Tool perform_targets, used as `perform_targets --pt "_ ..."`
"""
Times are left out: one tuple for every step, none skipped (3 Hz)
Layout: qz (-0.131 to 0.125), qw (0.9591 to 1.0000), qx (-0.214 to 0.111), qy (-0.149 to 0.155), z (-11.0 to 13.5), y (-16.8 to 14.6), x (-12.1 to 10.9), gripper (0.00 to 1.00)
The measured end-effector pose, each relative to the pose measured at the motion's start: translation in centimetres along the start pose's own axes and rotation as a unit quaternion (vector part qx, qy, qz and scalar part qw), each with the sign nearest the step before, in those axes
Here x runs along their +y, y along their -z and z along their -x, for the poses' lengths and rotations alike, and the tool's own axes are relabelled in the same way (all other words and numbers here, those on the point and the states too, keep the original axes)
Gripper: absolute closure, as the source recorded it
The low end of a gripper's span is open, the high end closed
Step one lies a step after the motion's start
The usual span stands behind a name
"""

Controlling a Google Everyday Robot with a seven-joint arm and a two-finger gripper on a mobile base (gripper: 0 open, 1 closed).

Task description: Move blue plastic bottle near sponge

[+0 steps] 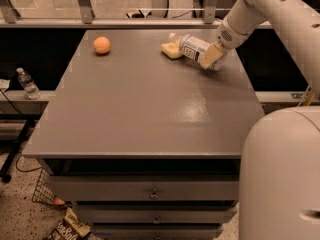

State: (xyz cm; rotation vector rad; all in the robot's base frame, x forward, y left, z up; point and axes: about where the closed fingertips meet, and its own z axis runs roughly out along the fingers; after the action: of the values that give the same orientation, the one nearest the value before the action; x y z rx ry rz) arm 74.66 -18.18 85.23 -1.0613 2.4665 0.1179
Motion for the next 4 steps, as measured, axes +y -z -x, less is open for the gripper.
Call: perform_targets --pt "0.002 1.0 0.002 0.0 0.0 -0.4 0.1 0.16" --pt "0.004 1.0 0.003 0.001 0.0 -0.7 0.2 0.0" --pt "0.001 1.0 -0.002 -0.001 -0.2 -0.3 0.0 0.0" --pt "-0.016 0.9996 -0.021 -0.014 -1.2 1.9 -0.8 0.0"
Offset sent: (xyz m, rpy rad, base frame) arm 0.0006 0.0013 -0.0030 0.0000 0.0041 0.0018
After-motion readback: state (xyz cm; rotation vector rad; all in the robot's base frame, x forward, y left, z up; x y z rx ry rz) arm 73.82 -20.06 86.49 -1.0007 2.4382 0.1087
